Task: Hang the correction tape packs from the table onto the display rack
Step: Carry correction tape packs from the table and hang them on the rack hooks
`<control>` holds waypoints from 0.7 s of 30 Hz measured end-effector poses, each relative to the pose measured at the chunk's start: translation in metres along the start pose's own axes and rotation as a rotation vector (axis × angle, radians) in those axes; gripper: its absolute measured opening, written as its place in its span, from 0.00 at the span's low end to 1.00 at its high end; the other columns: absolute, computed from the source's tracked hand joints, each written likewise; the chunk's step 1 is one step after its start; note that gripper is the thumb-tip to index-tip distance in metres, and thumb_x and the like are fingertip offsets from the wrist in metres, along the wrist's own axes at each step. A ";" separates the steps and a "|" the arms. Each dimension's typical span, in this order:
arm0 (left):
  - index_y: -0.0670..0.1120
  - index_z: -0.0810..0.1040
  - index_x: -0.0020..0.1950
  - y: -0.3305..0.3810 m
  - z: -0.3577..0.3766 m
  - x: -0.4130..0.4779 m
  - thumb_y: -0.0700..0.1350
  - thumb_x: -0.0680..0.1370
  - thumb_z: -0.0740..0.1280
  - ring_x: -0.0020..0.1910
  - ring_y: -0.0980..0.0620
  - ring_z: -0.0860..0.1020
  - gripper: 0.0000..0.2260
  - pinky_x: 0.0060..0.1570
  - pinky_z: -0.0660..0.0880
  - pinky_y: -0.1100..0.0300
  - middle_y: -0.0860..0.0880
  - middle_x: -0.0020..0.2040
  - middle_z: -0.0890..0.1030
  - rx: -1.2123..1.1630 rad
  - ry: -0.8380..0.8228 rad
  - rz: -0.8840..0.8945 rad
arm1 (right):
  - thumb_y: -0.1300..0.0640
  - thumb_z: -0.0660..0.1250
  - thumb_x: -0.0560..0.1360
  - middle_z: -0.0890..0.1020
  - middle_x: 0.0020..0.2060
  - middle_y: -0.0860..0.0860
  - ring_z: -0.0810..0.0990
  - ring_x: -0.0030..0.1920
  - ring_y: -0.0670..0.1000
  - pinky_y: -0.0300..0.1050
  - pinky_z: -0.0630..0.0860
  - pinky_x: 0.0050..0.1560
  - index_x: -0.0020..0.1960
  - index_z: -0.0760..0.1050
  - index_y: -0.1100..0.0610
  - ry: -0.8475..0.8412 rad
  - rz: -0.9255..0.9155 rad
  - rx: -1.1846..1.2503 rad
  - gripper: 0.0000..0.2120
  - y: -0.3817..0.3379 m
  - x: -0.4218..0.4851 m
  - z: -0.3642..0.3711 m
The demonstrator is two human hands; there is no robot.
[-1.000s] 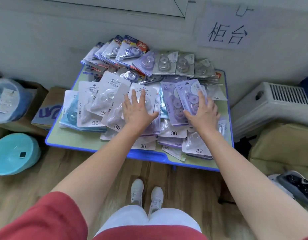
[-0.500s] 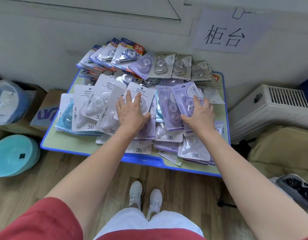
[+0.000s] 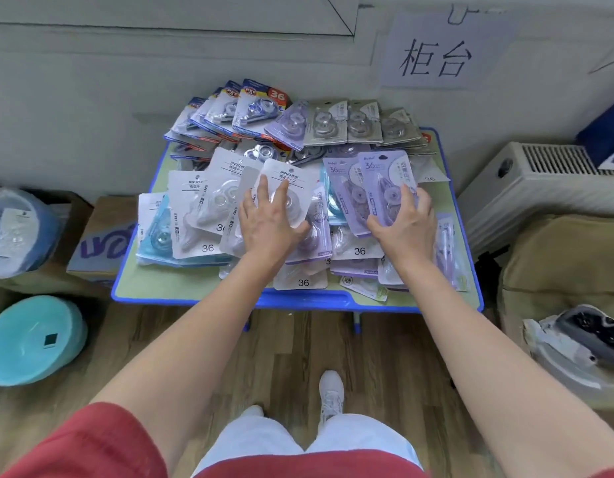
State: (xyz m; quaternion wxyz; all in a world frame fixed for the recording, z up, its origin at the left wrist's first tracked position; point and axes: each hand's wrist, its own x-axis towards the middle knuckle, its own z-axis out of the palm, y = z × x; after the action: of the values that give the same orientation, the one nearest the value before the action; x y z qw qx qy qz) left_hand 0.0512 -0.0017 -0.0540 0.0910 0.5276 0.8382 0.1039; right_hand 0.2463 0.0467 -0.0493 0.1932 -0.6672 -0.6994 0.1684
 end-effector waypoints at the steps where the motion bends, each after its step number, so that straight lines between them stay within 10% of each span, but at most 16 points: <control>1: 0.55 0.55 0.77 -0.004 0.000 -0.003 0.63 0.74 0.65 0.76 0.40 0.52 0.36 0.73 0.48 0.48 0.46 0.79 0.51 -0.008 -0.001 0.028 | 0.48 0.68 0.73 0.59 0.73 0.60 0.62 0.70 0.62 0.54 0.60 0.69 0.75 0.58 0.59 0.019 0.013 0.009 0.36 -0.003 -0.008 0.001; 21: 0.53 0.57 0.77 -0.107 -0.009 -0.165 0.57 0.75 0.66 0.75 0.40 0.53 0.34 0.72 0.52 0.47 0.46 0.78 0.54 -0.096 -0.177 0.714 | 0.52 0.69 0.72 0.64 0.68 0.56 0.66 0.63 0.61 0.51 0.65 0.63 0.71 0.63 0.60 0.317 0.586 0.090 0.31 -0.055 -0.340 0.039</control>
State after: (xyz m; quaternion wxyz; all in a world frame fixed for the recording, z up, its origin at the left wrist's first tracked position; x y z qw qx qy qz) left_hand 0.0270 -0.1966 -0.0671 0.1460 0.7888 0.5844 0.1223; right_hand 0.1916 -0.2946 -0.0713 0.2720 -0.8487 -0.4309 0.1418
